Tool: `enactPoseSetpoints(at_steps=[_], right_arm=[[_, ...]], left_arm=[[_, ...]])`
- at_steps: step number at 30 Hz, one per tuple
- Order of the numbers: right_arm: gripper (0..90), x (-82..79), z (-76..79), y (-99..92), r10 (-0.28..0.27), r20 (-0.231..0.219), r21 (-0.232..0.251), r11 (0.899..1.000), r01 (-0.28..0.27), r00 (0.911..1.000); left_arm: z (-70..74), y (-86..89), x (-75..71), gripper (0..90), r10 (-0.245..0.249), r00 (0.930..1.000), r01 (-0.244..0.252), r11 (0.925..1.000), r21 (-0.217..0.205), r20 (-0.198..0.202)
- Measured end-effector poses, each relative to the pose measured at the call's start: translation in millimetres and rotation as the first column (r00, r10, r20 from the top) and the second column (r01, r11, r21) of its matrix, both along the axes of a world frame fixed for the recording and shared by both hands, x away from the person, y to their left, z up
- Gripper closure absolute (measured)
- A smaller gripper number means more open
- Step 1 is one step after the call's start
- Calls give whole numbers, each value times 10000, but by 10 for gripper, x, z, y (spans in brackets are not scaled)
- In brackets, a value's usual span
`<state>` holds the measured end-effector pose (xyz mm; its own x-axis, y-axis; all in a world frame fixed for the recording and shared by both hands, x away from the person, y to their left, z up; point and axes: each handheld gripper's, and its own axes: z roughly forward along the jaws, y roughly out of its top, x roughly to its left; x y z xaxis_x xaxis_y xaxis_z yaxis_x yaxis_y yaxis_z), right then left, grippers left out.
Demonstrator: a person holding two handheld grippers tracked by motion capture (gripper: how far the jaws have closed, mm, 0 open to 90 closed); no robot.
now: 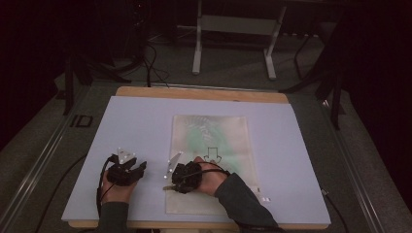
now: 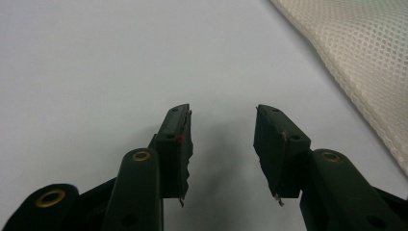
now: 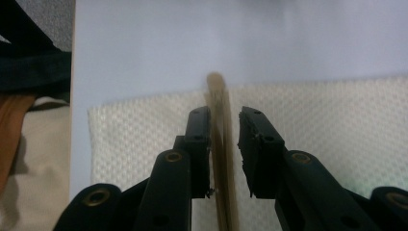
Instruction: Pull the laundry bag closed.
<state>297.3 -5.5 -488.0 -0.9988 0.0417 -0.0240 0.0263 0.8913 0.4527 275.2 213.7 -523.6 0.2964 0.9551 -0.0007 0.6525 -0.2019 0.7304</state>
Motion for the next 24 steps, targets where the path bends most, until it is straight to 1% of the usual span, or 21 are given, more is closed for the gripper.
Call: enactPoseSetpoints(at_steps=[3,7,8,13,17,20,24], right_arm=[[744,-3,-2,78,101,-8,25,9999,-101,9999],[744,-16,-29,199,178,35,-259,9995,-177,9998],[744,-16,-37,228,268,37,-277,9993,-267,9996],[746,-9,-80,352,373,6,-370,9986,-372,9993],[754,-3,-94,401,386,-50,-369,9986,-387,9992],[753,1,-127,457,368,5,-612,9975,-367,9993],[756,10,-168,495,283,-77,-713,9970,-288,9996]], left_arm=[[1,2,-1,566,23,10000,-23,10000,-24,11],[2,7,-3,565,40,10000,-40,10000,-51,36],[3,10,-3,565,42,10000,-42,10000,-60,43],[5,16,-3,564,30,10000,-30,10000,-68,21],[7,15,-3,563,62,10000,-62,9999,-92,38],[7,15,-2,563,32,10000,-32,10000,-90,42],[8,12,-2,563,7,10000,-6,10000,-75,34]])
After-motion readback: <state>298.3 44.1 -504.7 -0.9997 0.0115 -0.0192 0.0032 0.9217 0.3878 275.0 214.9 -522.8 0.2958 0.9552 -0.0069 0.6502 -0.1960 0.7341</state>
